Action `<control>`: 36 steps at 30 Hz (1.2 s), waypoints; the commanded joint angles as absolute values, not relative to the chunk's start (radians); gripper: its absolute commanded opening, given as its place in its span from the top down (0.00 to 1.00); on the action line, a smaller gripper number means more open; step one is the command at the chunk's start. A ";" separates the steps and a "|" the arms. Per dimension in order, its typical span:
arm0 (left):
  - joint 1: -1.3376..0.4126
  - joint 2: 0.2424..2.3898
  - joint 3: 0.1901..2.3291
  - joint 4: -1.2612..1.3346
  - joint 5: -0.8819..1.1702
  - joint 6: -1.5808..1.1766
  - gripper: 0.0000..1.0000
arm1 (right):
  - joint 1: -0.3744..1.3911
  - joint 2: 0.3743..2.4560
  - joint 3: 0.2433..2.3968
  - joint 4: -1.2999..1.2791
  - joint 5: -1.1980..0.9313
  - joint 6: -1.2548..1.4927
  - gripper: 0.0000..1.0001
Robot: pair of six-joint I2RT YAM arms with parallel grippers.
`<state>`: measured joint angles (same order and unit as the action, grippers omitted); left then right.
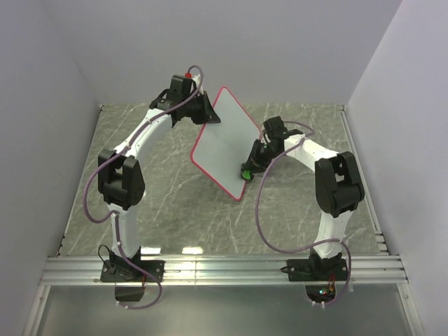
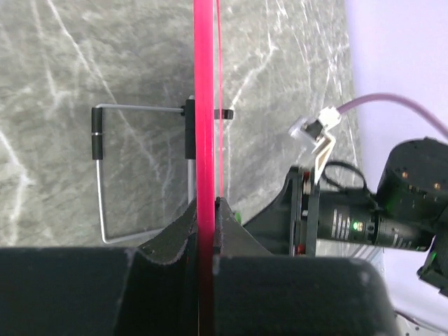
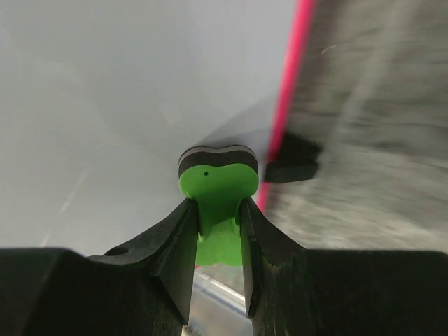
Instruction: Erase the whiteboard
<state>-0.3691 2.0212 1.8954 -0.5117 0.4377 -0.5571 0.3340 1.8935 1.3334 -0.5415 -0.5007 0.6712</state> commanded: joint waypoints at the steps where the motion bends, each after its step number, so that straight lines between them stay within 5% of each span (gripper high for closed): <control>1: -0.476 2.082 1.853 -0.650 0.542 -0.517 1.00 | 0.295 1.807 1.380 -0.661 -0.290 0.589 1.00; 6: -0.476 2.082 1.870 -0.653 0.502 -0.525 1.00 | 0.247 1.721 1.370 -0.793 0.016 0.581 1.00; 11: -0.476 2.079 1.890 -0.670 0.465 -0.525 1.00 | 0.193 1.660 1.255 -0.808 0.204 0.592 0.49; 13: -0.476 2.075 1.890 -0.678 0.440 -0.528 1.00 | 0.183 1.655 1.224 -0.798 0.233 0.594 0.15; 15: -0.476 2.074 1.890 -0.686 0.419 -0.531 1.00 | 0.173 1.663 1.186 -0.785 0.258 0.595 0.00; 20: -0.471 2.057 1.891 -0.713 0.344 -0.534 0.98 | 0.161 1.664 1.108 -0.738 0.259 0.591 0.00; 23: -0.468 2.042 1.887 -0.722 0.310 -0.535 0.85 | 0.158 1.651 1.092 -0.736 0.261 0.591 0.00; 27: -0.468 2.005 1.878 -0.719 0.262 -0.535 0.52 | 0.158 1.609 1.107 -0.761 0.256 0.594 0.00; 35: -0.462 1.928 1.888 -0.726 0.177 -0.532 0.23 | 0.158 1.445 1.213 -0.793 0.147 0.583 0.00; 36: -0.460 1.921 1.890 -0.732 0.152 -0.528 0.07 | 0.158 1.431 1.224 -0.795 0.134 0.578 0.00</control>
